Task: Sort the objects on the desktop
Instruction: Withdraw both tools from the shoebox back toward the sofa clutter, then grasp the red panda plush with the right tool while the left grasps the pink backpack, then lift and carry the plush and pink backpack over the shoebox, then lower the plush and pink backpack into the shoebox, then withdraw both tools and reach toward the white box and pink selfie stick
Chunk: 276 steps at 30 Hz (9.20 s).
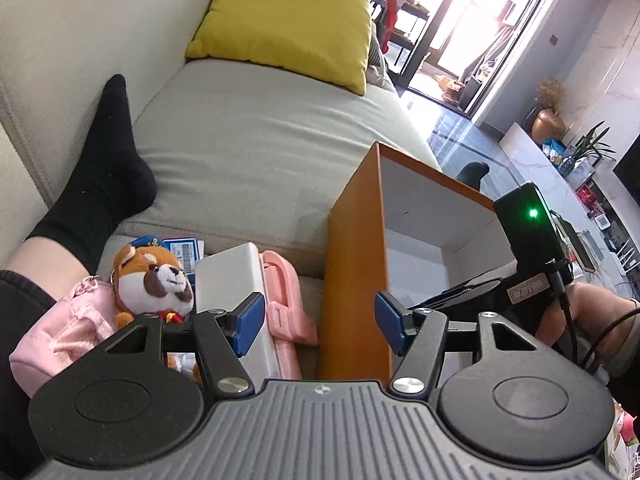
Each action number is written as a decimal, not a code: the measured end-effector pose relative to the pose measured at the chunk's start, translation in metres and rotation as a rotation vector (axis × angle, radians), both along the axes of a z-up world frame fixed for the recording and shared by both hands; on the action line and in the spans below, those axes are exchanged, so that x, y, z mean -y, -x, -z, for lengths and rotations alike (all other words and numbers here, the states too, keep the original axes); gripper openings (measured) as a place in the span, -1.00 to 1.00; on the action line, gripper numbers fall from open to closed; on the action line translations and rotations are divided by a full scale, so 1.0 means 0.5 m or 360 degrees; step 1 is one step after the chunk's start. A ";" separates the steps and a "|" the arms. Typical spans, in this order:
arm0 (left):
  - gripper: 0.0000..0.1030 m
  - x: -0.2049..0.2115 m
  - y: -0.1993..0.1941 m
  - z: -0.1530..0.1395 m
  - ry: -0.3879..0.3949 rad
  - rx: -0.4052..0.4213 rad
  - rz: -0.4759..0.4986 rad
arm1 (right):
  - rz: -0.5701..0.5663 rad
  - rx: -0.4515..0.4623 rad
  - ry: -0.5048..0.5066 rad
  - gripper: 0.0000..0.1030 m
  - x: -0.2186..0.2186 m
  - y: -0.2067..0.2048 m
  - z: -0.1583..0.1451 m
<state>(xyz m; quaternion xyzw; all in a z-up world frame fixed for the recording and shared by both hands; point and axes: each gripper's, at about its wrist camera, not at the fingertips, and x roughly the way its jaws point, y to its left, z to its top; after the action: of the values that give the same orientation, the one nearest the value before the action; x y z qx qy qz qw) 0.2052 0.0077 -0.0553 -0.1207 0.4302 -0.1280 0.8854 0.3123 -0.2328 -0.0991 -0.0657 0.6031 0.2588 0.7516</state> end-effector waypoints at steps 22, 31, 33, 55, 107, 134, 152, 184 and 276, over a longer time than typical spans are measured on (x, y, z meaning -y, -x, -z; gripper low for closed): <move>0.38 -0.061 0.058 -0.024 -0.0083 -0.0004 -0.0094 | -0.0051 0.0170 0.0036 -0.82 -0.001 0.034 -0.059; 0.34 -0.112 0.116 -0.042 -0.0227 -0.0006 -0.0118 | -0.0061 0.0312 -0.0145 -0.82 0.024 0.111 -0.173; 0.34 -0.131 0.130 -0.049 -0.0262 0.0003 -0.0143 | -0.0077 0.0348 -0.0195 -0.82 0.019 0.129 -0.201; 0.34 -0.286 -0.016 -0.002 -0.0191 -0.0314 -0.0105 | -0.0451 0.0236 -0.0138 -0.57 -0.312 0.145 -0.150; -0.52 -0.233 0.042 0.022 -0.0272 -0.0216 -0.0117 | -0.0392 0.0210 -0.0322 -0.30 -0.312 0.141 -0.170; -0.59 -0.069 0.080 -0.214 -0.0119 0.0370 -0.0068 | -0.0089 0.0643 -0.0516 -0.29 -0.044 0.203 -0.374; -0.59 0.097 -0.033 -0.146 -0.0027 0.0252 0.0214 | 0.0212 0.0549 -0.0356 -0.29 0.136 0.155 -0.276; -0.60 0.287 -0.076 0.063 -0.0618 0.0077 0.0479 | 0.0260 -0.0092 -0.0196 -0.30 0.136 0.044 -0.049; 0.12 0.013 -0.035 0.108 -0.0373 -0.0170 0.0133 | -0.0426 0.0452 -0.0153 -0.31 -0.179 0.112 -0.183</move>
<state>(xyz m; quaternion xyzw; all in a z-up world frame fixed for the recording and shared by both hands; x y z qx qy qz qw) 0.2226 0.0013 -0.1093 -0.0049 0.4934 -0.1070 0.8632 0.2564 -0.1432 -0.0074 -0.1451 0.4638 0.3732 0.7903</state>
